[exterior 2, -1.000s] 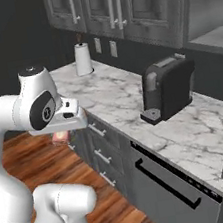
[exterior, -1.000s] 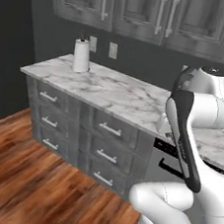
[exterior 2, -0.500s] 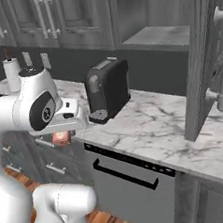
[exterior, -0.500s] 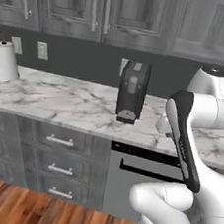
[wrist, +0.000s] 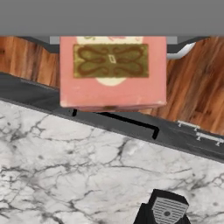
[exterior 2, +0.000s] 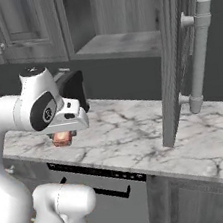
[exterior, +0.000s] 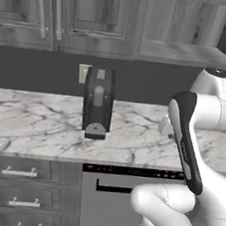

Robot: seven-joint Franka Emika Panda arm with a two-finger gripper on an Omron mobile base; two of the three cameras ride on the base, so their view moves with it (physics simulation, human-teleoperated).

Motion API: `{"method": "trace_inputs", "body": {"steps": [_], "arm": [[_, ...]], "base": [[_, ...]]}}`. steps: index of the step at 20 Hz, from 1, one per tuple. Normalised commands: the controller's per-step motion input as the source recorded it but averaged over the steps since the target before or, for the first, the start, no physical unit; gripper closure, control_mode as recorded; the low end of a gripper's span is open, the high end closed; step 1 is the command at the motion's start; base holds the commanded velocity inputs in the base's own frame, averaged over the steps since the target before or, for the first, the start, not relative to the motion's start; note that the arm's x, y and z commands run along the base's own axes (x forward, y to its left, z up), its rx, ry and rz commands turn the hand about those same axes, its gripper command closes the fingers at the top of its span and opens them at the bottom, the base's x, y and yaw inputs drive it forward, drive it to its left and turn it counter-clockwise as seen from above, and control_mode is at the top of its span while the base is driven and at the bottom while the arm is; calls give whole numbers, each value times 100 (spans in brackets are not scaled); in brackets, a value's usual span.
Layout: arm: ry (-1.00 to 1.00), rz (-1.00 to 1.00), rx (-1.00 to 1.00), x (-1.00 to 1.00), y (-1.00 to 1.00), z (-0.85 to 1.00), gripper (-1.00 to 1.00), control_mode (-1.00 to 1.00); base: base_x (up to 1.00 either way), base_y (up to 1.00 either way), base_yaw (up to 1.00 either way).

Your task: Pick up the bar soap and bar soap from the sink, and place them back in the cabinet, and close the cabinet door.

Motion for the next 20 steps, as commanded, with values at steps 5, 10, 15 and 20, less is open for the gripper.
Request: {"method": "trace_inputs", "body": {"steps": [5,10,15,20], "arm": [[0,0,0,0,0,0,100,100],[0,0,0,0,0,0,100,100],[0,0,0,0,0,0,100,100],[0,0,0,0,0,0,100,100]], "base": [[50,4,-18],[43,-2,-14],[28,-2,-10],[7,0,-23]]}}
